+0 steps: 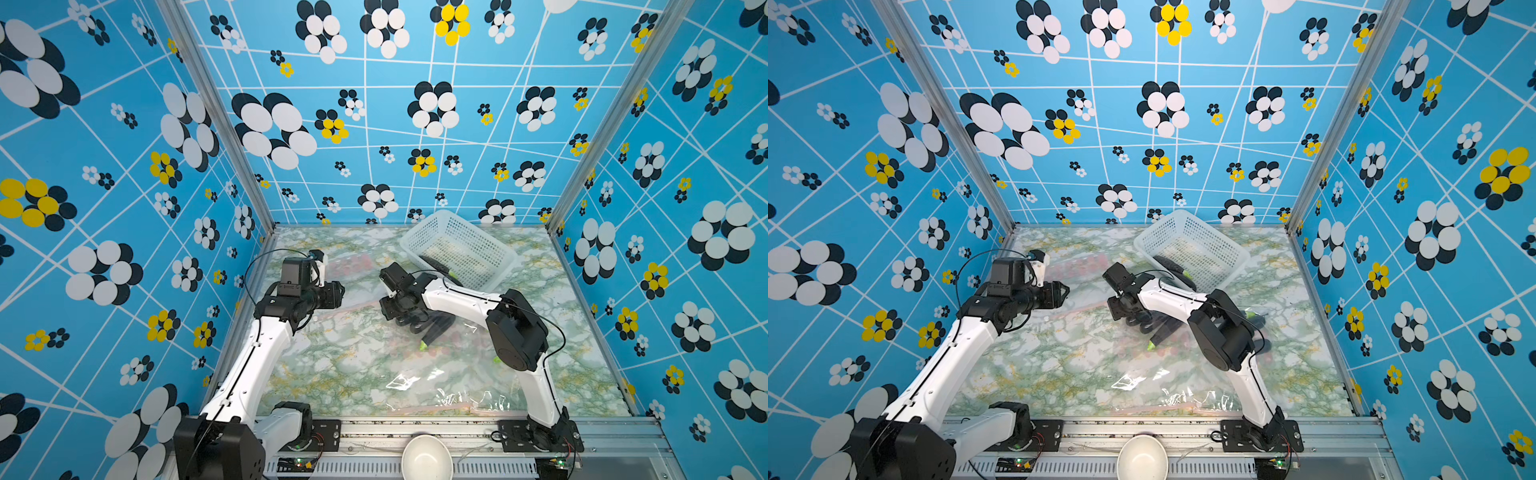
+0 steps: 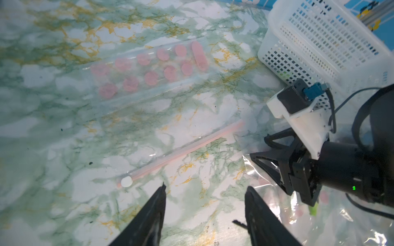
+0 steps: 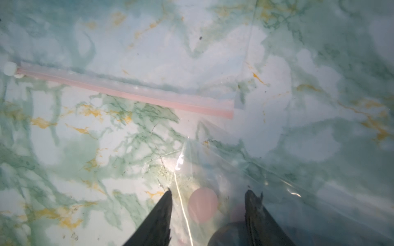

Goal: Place the eggplant in a zip-top bag and seal the zipper
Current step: Adjust the zipper food storage bag at the center of the board.

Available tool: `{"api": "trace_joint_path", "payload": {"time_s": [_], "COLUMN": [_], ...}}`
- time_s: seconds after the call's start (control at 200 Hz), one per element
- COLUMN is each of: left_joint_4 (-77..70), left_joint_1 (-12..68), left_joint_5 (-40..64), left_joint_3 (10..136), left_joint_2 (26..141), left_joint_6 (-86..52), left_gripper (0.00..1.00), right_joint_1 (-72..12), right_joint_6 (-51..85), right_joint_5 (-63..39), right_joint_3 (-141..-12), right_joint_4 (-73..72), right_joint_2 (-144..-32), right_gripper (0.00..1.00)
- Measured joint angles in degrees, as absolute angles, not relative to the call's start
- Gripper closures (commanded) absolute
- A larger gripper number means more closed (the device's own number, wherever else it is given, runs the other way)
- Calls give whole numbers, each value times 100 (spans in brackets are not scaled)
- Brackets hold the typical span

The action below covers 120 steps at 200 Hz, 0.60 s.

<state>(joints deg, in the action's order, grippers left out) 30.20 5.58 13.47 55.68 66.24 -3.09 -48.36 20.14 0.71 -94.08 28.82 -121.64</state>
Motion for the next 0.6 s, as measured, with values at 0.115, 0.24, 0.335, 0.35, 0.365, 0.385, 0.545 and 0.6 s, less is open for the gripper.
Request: {"api": "trace_joint_path", "payload": {"time_s": [0.115, 0.24, 0.335, 0.35, 0.365, 0.385, 0.545, 0.6], "left_joint_4": [3297, 3415, 3638, 3649, 3669, 3688, 3732, 3736], "left_joint_1": [582, 609, 637, 642, 642, 642, 628, 615], "left_joint_5": [1201, 904, 698, 694, 659, 646, 491, 445], "left_joint_3": [5894, 5931, 6058, 6086, 6119, 6165, 6451, 6560], "left_joint_2": [7109, 7717, 8370, 8484, 8593, 8750, 9708, 9983], "left_joint_6": [1035, 2285, 2982, 3065, 3155, 3277, 3916, 4060], "left_gripper": [37, 37, 37, 37, 37, 37, 36, 36], "right_joint_1": [-4821, -4821, -4821, -4821, -4821, -4821, -4821, -4821], "right_joint_6": [2016, 2018, 2047, 2060, 2069, 2086, 2204, 2213], "right_joint_5": [152, 268, 268, 261, 261, 248, 215, 202], "right_joint_3": [-9063, -8473, -8119, -8071, -8012, -7931, -7234, -7078], "right_joint_4": [2593, 2274, 1929, 1887, 1822, 1745, 1332, 1299], "right_joint_2": [-11568, -10575, -9933, -9854, -9778, -9677, -9279, -9266], "right_gripper": [43, 43, 43, 42, 41, 41, 41, 41]}}
